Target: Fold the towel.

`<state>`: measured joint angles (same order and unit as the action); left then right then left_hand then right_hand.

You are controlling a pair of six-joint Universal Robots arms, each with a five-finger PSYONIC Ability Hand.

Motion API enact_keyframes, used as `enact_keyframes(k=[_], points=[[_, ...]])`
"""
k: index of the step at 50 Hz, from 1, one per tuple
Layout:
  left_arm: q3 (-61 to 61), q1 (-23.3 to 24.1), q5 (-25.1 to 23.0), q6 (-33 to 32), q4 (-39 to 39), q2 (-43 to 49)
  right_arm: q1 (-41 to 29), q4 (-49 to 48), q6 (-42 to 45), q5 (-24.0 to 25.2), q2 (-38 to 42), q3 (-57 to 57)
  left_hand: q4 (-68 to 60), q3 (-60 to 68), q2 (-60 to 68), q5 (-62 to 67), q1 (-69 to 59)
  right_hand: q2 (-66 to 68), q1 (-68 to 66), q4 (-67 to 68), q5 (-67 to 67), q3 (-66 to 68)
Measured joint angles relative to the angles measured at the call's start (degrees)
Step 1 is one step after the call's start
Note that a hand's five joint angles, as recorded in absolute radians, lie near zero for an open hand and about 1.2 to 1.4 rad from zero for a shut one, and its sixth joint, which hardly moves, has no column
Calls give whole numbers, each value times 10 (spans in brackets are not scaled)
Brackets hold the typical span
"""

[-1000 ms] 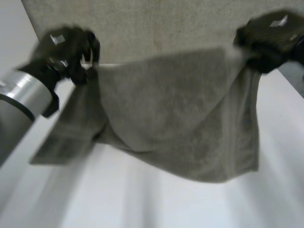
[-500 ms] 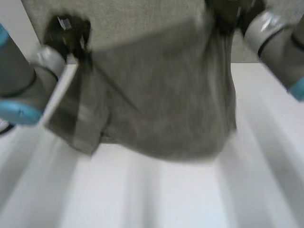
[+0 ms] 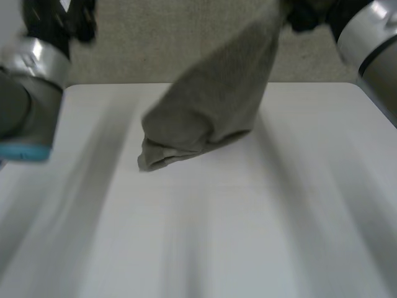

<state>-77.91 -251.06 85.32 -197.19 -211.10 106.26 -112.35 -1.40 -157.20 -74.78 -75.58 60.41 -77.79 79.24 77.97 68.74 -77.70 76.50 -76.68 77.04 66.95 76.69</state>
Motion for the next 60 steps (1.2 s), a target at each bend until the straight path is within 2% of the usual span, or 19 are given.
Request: enact_keyframes(k=[1,3,4,6,7,8,14,22,28,34,39,44,50,52,55,60], points=[[-12,0,-3,0,0,4,0,0,4,0,-1,12,16,-25,-20,-19,20,0,0,0,0,0],[-55,1,-11,0,1,20,-1,-1,12,2,-5,47,180,-194,-180,-179,185,0,0,0,0,0],[-80,3,-15,0,0,33,-1,-3,16,4,-10,70,319,-316,-299,-310,306,0,0,0,0,0],[-102,5,-19,0,0,45,-2,-6,19,7,-18,92,440,-434,-425,-428,434,0,0,0,0,0],[-122,7,-22,-1,-2,60,-2,-9,20,11,-26,114,565,-573,-547,-559,556,0,0,0,0,0],[-135,10,-25,-1,-4,73,-3,-13,21,16,-35,132,616,-625,-601,-619,605,0,0,0,0,0],[-154,27,-32,-2,-15,119,-1,-32,20,44,-80,205,630,-648,-630,-644,625,0,0,0,0,0],[-116,43,-45,-2,-32,163,9,-57,19,69,-131,278,630,-648,-630,-644,625,0,0,0,0,0],[-84,52,-99,-2,-25,196,21,-70,18,71,-144,315,611,-622,-608,-614,611,0,0,0,0,0],[-74,54,-166,-2,-12,219,47,-76,18,70,-143,335,519,-533,-522,-527,518,0,0,0,0,0],[-72,53,-195,-5,-7,234,65,-80,17,70,-141,341,449,-462,-454,-458,447,0,0,0,0,0],[-61,52,-199,-33,3,248,72,-82,17,70,-138,341,357,-373,-362,-371,358,0,0,0,0,0],[-41,52,-192,-99,20,267,77,-83,15,69,-136,336,284,-299,-289,-298,285,0,0,0,0,0],[-35,52,-189,-122,24,273,81,-82,14,69,-135,334,100,-119,-112,-121,106,0,0,0,0,0],[-33,51,-184,-136,25,275,84,-82,12,69,-135,333,7,-21,-13,-24,9,0,0,0,0,0],[-36,48,-148,-142,20,262,89,-82,10,67,-136,330,0,-6,-4,-9,3,0,0,0,0,0]])
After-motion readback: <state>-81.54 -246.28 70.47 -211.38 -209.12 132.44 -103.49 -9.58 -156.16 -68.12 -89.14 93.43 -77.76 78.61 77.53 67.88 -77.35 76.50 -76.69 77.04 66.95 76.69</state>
